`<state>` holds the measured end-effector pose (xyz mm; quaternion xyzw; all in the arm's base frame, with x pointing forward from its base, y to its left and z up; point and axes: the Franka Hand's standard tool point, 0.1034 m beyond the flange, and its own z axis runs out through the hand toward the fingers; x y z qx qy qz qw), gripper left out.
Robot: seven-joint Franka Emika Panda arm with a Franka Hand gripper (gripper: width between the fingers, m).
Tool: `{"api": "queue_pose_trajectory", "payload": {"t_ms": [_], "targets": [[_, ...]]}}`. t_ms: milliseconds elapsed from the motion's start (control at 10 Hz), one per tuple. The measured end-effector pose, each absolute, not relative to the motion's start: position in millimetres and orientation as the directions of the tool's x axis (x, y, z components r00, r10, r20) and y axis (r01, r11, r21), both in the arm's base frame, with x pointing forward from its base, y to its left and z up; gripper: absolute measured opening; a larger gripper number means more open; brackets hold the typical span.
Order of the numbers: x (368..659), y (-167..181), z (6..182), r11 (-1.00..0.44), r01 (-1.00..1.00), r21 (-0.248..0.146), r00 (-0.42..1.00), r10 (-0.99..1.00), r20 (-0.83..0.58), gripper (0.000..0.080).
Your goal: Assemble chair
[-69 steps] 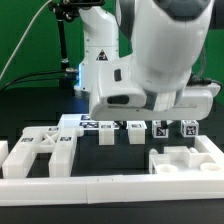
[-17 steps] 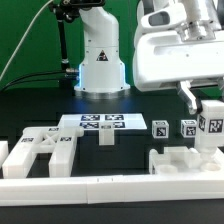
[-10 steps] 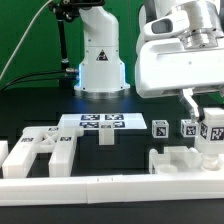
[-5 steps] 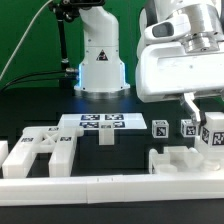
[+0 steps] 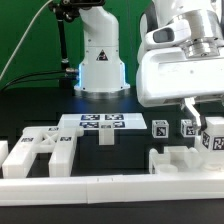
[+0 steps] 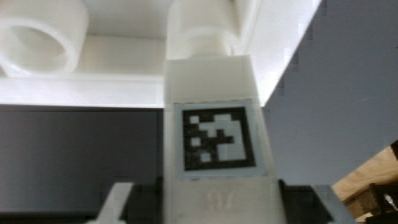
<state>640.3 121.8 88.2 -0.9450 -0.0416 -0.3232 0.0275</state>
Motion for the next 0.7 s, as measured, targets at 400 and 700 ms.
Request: {"api": "queue_pose_trajectory", "payload": {"t_ms": [400, 700], "targets": [[639.6, 121.9, 86.4, -0.995, 0.098, -0.025, 0.798, 0.064, 0.600, 0.0288], [639.4, 121.8, 85.9, -0.995, 0.101, -0.023, 0.798, 0.067, 0.599, 0.0638]]}}
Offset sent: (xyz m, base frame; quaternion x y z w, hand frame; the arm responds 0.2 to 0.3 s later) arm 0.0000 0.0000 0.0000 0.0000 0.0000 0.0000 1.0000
